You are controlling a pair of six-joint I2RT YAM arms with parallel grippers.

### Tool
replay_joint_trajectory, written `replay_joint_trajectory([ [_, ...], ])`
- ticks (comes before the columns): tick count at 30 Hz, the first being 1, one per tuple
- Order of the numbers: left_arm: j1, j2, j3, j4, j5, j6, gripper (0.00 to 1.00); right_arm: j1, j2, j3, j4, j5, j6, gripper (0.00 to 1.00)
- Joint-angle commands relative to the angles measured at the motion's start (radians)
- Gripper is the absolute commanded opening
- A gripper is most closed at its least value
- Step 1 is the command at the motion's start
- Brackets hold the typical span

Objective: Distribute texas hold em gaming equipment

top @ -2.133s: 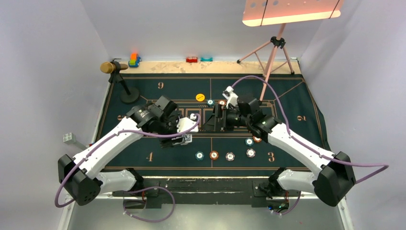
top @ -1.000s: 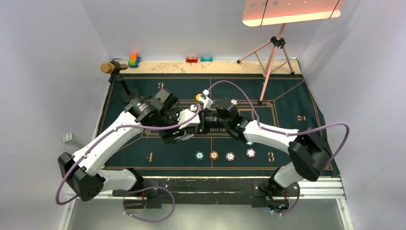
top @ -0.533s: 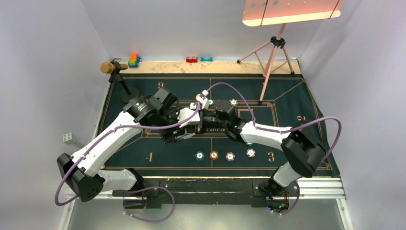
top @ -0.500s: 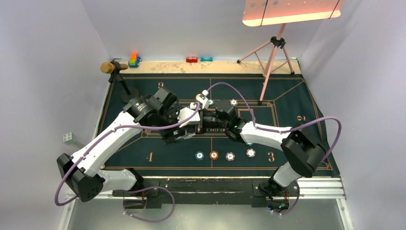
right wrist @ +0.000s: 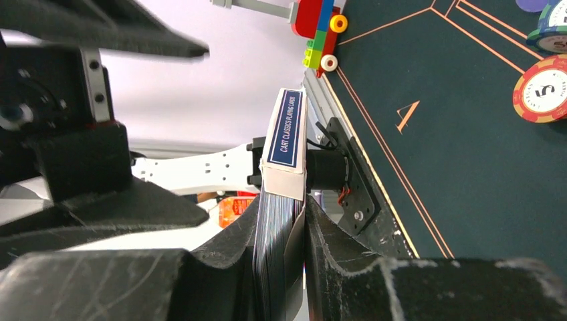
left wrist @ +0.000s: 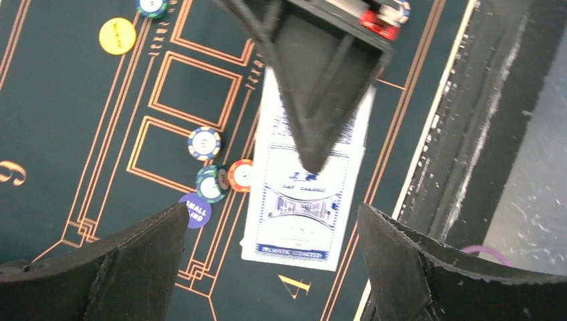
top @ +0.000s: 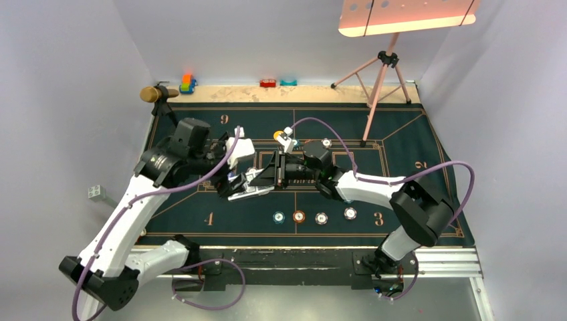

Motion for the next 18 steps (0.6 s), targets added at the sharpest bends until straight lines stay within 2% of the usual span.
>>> replay_joint_trajectory([
  [1,0.026,-0.056,-0.098,0.045,0.197,0.108,1.0,-0.006,0.019,0.081,0.039,-0.037,0.009,0.2],
  [3,0.027,-0.057,-0.13,0.061,0.217,0.132,1.0,-0.005,0.017,0.105,-0.016,-0.029,-0.024,0.2],
  [7,0.027,-0.031,-0.171,0.1,0.202,0.186,1.0,-0.005,0.025,0.116,0.0,-0.043,-0.012,0.2],
  [18,0.027,-0.002,-0.154,0.111,0.194,0.236,0.98,-0.005,0.016,0.145,-0.051,-0.034,-0.016,0.2],
])
